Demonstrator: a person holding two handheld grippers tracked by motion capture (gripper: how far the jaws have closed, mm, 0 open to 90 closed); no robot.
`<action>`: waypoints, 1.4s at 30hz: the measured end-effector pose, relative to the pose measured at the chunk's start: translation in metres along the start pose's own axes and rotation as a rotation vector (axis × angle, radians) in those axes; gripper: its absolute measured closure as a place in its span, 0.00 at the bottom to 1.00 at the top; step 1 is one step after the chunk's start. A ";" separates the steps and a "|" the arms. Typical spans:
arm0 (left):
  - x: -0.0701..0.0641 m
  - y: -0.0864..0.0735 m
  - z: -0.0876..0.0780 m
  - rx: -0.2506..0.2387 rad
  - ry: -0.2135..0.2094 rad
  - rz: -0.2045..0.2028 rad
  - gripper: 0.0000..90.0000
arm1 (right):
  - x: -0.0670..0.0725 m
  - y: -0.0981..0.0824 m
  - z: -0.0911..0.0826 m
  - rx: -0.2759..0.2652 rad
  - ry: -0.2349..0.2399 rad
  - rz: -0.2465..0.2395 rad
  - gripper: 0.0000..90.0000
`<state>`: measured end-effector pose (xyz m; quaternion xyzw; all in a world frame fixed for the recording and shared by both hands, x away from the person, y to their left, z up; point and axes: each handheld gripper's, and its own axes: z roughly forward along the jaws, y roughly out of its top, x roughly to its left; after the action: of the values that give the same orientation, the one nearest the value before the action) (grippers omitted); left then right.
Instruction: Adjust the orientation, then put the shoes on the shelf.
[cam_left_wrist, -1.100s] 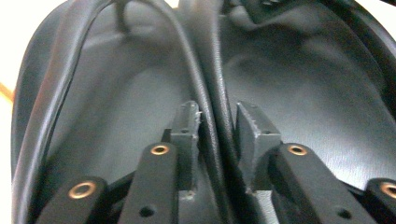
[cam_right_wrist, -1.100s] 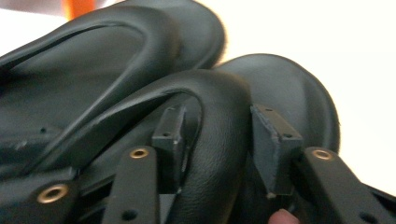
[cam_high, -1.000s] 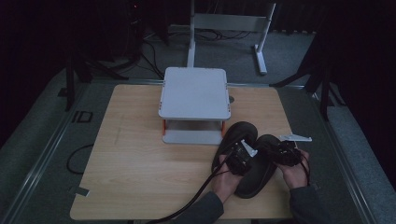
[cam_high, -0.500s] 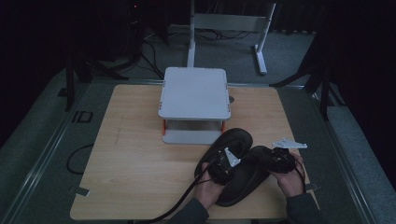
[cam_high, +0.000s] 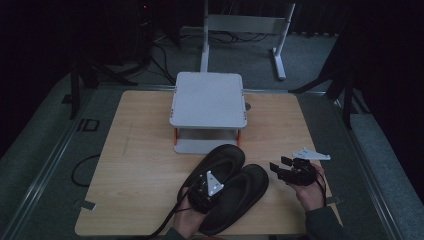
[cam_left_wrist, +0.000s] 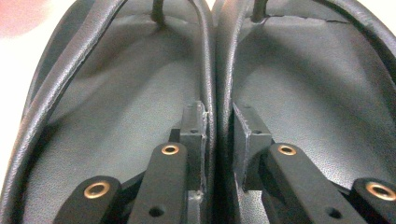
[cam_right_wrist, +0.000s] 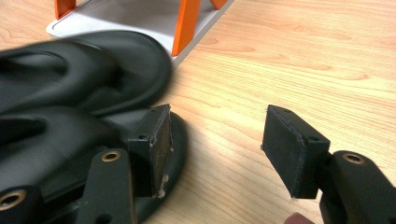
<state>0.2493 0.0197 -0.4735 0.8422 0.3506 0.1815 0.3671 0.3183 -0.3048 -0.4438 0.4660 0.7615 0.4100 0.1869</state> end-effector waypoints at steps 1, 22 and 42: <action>0.002 -0.002 -0.002 -0.002 -0.001 -0.011 0.85 | 0.000 0.000 0.001 0.002 0.000 -0.001 0.46; 0.032 -0.004 -0.031 -0.067 0.091 -0.105 0.85 | -0.005 -0.005 0.003 0.004 -0.014 0.019 0.46; 0.054 0.006 -0.021 -0.098 0.179 -0.207 0.85 | -0.007 -0.009 0.007 0.012 -0.017 0.029 0.46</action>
<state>0.2772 0.0658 -0.4522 0.7631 0.4576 0.2342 0.3917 0.3211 -0.3102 -0.4559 0.4814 0.7557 0.4039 0.1845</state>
